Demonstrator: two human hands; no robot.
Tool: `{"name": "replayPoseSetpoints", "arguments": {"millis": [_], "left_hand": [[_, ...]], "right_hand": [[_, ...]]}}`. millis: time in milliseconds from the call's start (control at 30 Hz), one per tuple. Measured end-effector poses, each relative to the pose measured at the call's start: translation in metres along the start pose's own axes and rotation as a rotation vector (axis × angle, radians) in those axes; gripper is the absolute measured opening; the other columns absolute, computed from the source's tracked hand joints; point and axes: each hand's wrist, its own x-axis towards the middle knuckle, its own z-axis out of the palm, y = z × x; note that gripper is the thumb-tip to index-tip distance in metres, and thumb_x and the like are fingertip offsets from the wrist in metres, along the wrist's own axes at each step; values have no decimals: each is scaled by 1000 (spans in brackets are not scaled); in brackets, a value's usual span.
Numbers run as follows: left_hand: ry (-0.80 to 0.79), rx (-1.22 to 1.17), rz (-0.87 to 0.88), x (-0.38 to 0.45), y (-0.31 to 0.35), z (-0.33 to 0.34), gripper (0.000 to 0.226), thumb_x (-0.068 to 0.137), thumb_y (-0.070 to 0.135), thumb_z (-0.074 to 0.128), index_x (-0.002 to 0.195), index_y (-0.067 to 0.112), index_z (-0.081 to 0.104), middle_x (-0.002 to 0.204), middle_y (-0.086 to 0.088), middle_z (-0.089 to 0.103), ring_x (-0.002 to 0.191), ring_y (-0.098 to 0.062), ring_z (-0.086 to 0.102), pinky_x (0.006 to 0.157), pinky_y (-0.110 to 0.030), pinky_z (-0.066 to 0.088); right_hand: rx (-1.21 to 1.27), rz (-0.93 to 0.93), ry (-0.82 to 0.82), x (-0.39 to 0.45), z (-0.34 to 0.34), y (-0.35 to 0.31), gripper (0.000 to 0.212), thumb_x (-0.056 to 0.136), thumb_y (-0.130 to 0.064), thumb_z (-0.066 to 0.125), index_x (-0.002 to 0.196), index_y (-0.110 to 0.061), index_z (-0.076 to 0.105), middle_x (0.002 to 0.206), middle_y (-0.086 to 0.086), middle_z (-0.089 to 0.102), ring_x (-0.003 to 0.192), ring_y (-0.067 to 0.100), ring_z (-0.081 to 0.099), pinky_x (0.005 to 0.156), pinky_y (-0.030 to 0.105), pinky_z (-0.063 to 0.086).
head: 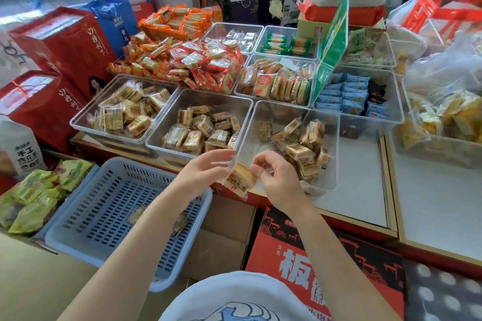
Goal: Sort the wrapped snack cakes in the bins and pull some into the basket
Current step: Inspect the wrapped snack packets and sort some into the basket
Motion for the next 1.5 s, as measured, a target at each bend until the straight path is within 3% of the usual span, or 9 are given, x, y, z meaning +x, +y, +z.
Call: {"name": "replayPoseSetpoints", "arguments": {"millis": [167,533,633,700,800,900,1033,1267,1500], "left_hand": [[36,-87,-6,11,5,20,12,94,24,72,100,14,73,90,-2,76,84,-16,74,66,-26,56],[261,-423,-70,39,-20,-7,14,92,15,72,98,3,78,89,-12,76,82,-21,72,69,-31,60],[403,-577,-94,58,-29,-35,13,95,16,70,98,5,76,84,-9,76,77,-20,74,65,-32,61],[467,-623,-109,75,-42,-54,15,98,20,68,100,7,76,89,-11,76,79,-23,75,60,-29,59],[543,-177,-102,110,-77,-78,22,105,29,57,122,24,71,121,-5,72,112,-31,68,84,-35,58],[429,502,-89,134,-115,-99,58,108,40,45,158,14,33,163,-5,35,153,-23,27,124,-42,24],[227,877,-151,149,-150,-107,74,106,59,21,165,17,4,173,-1,0,158,-18,-9,126,-42,-13],[244,874,-97,152,-160,-104,86,96,72,10,165,21,0,172,3,-4,156,-12,-16,115,-31,-31],[118,820,282,182,-113,-8,83,95,62,24,163,17,18,171,1,10,158,-14,-4,127,-34,-10]], "right_hand": [[11,-51,-18,8,0,-2,8,98,-11,65,91,-13,65,81,-5,62,76,10,56,69,26,47],[178,191,-5,55,31,3,10,97,-30,69,98,-20,67,88,1,68,79,6,63,72,29,56],[269,379,-270,82,56,-3,30,95,-41,69,117,-23,58,111,4,68,98,14,68,73,24,59],[269,453,-449,97,80,-4,26,96,-31,70,117,-19,59,108,6,71,86,14,71,69,25,60],[214,529,-364,128,111,9,22,98,-23,68,115,-11,61,98,6,72,70,15,69,63,30,59],[169,626,-155,170,130,29,28,98,-29,68,117,-9,63,103,7,73,78,16,72,68,34,63],[216,670,-112,215,154,44,30,101,-30,61,123,-10,58,105,7,73,84,22,73,72,37,64],[82,740,-210,207,148,70,55,99,-31,63,146,-12,42,130,12,63,67,22,75,60,34,62],[18,643,136,164,33,92,12,100,-16,58,109,-19,65,97,-2,69,82,13,68,68,21,56]]}}
